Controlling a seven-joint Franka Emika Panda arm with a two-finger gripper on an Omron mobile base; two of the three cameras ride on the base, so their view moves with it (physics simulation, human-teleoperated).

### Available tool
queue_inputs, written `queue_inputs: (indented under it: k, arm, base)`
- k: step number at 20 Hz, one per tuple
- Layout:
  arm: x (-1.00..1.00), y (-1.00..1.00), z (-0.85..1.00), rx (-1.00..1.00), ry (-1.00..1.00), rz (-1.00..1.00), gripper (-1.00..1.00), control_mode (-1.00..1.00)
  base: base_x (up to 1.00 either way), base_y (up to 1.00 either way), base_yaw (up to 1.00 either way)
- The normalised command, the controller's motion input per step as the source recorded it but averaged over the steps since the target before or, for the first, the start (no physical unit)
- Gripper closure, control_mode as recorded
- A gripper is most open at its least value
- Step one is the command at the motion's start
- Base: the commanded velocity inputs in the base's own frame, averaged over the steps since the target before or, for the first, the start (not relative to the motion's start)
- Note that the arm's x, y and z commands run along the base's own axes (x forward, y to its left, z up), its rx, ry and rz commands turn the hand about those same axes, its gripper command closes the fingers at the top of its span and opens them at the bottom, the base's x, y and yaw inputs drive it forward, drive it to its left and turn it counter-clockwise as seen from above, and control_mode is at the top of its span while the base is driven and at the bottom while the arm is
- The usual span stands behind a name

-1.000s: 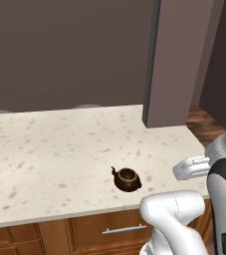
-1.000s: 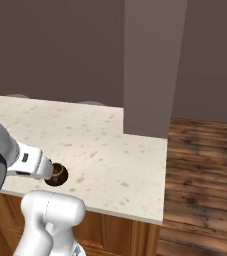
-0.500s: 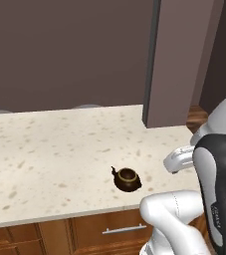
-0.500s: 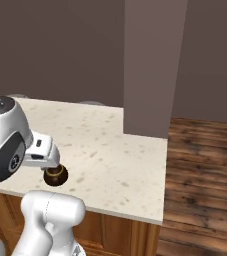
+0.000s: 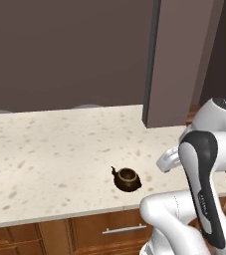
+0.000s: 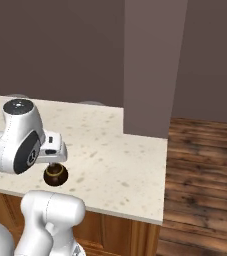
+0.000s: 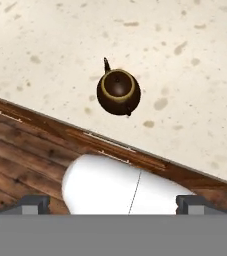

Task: Pick the teapot and cup and place them in the sink. Then turn on the water.

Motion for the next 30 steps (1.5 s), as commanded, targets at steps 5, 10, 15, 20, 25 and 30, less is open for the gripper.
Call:
queue_inputs:
  k: [5,10,15,20,25,30]
  arm:
    - [0.35,0.10,-0.45,-0.05,-0.07,0.11,-1.00,-1.00]
    - [0.38,0.05,-0.40,-0.04,-0.02,0.10,-1.00,-1.00]
    - [0.36,0.00,-0.31,-0.01,0.00,0.07,-1.00,-1.00]
    - [0.28,0.00,-0.37,-0.01,0.00,0.05,-1.00,-1.00]
    - [0.28,0.01,-0.37,-0.01,0.01,0.01,-1.00,-1.00]
    - [0.23,0.01,-0.39,-0.02,0.02,0.00,-1.00,-1.00]
  base:
    - [0.00,0.00,0.00]
    - [0.00,0.00,0.00]
    - [0.00,0.00,0.00]
    - [0.00,0.00,0.00]
    - [0.00,0.00,0.00]
    - [0.00,0.00,0.00]
